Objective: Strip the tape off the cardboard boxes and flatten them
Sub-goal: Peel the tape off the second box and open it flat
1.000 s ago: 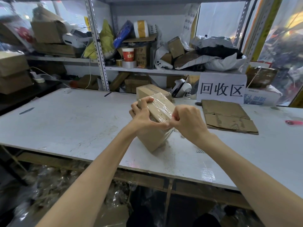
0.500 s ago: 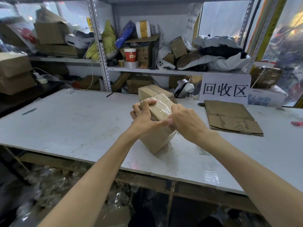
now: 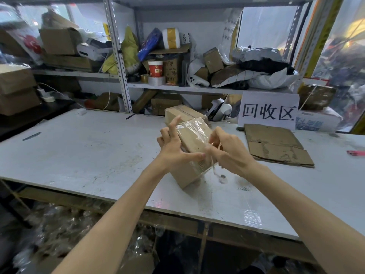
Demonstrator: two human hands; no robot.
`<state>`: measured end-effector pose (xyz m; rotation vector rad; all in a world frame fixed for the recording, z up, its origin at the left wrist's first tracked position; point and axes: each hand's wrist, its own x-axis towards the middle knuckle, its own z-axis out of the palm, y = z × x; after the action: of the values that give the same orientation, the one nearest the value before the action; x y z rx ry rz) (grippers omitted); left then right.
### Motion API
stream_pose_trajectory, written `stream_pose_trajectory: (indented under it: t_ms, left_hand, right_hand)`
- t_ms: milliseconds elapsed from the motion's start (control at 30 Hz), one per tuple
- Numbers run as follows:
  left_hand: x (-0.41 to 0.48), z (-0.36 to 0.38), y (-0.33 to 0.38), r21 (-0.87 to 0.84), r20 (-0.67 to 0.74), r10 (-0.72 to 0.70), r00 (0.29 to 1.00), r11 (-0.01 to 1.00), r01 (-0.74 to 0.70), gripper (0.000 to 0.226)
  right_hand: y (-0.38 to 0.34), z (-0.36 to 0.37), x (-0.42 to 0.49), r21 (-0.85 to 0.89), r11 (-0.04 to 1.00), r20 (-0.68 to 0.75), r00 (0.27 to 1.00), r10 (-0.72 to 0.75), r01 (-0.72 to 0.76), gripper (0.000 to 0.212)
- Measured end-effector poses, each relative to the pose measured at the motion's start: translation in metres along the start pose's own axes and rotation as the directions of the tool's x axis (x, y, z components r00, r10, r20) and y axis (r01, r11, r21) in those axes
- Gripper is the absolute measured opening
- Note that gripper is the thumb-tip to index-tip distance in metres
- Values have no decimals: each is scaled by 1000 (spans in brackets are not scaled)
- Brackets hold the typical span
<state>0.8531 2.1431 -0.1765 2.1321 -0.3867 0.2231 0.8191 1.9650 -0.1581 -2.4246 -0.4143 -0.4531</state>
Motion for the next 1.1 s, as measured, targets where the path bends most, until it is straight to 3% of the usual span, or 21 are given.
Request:
stream_pose_trajectory:
  t_ms: [100,200,367,567,700,767,833,867,967,1100]
  left_hand:
    - [-1,0,0,37,12,10,1000,999,-11,107]
    - [0,-4,-1,-47,65,-5,998,999,8,96]
    - [-1,3,4,-107,0,-26,1000,994,26,76]
    - [2,14,16,-1,-74,-28,997,1000,28,68]
    - [5,12,15,-56,-93,-76,993,996,71,67]
    - [5,4,8,-114,-56,-79,995,991,72,68]
    - [4,-4,2,-176,-66,-108,992,980,95,68]
    - [4,-6,0,-208,-64,-117,991,973,101,68]
    - [5,-7,2,-243,-8,-99,995,966,94,67]
    - [7,-3,3,-257,-24,-91,996,963,82,69]
  right_hand:
    - [-1,0,-4,-2,1000,-23,1000,-8,7,40]
    - [0,2,-3,-122,992,-52,998,-45,39,30]
    - [-7,5,-3,-383,908,70,986,-153,168,18]
    - [-7,4,-9,-389,920,-37,998,-60,41,18]
    - [-6,7,-9,-282,959,-129,991,-19,-18,16]
    - [-1,0,-7,20,997,-53,996,77,-76,20]
    - [8,-8,-9,379,907,-29,977,211,-184,24]
    - [14,-11,-10,418,887,-63,967,245,-197,24]
    - [26,-8,-15,316,925,-73,966,247,-212,10]
    - [30,-1,-19,334,923,-60,973,222,-190,31]
